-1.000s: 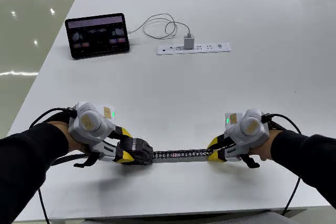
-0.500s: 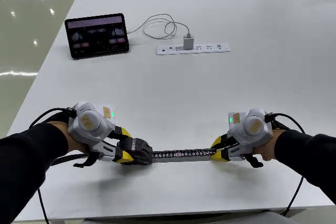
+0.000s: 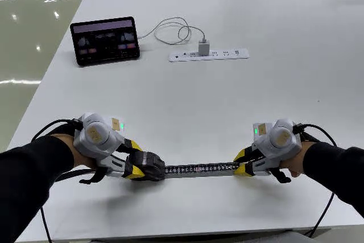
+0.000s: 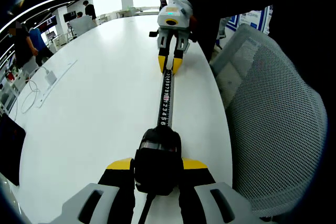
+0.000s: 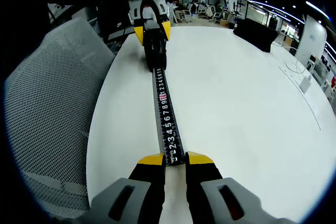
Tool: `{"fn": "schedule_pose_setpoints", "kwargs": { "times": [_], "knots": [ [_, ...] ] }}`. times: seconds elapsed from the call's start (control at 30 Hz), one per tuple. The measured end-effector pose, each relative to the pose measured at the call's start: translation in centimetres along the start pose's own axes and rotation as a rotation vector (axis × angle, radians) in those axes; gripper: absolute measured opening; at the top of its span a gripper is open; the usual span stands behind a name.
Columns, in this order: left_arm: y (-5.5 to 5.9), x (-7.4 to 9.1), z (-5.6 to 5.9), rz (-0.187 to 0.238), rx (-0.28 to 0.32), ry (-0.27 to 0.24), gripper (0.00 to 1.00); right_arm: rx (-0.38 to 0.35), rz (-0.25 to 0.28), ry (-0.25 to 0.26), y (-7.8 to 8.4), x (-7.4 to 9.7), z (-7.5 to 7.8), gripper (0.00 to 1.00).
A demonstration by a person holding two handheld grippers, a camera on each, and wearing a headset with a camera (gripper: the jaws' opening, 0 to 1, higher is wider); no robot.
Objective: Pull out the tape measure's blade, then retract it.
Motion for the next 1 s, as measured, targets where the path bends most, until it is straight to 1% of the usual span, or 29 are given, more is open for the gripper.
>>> {"fn": "schedule_pose_setpoints", "kwargs": {
  "times": [0.3, 0.67, 1.0],
  "knots": [
    [0.0, 0.0, 0.1, -0.005, -0.007, 0.001, 0.28, -0.008, -0.006, -0.005, 0.6, 0.5, 0.2, 0.09],
    [-0.1, 0.0, 0.0, -0.007, -0.006, 0.002, 0.28, -0.025, -0.015, 0.000, 1.5, 1.2, 0.5, 0.09],
    [-0.1, 0.0, 0.0, -0.006, -0.005, 0.004, 0.28, -0.032, -0.020, 0.005, 2.1, 1.9, 0.5, 0.09]
  ]
}}
Point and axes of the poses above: the centre of the closed fingertips' face, and the gripper's own axes: x roughly backward along the fingers, z roughly to its right, y roughly out of its underside, the point moved 10 cm from there along x, roughly backward along the fingers, and after that the axes turned 3 degrees about y, right-handed, at the moved point
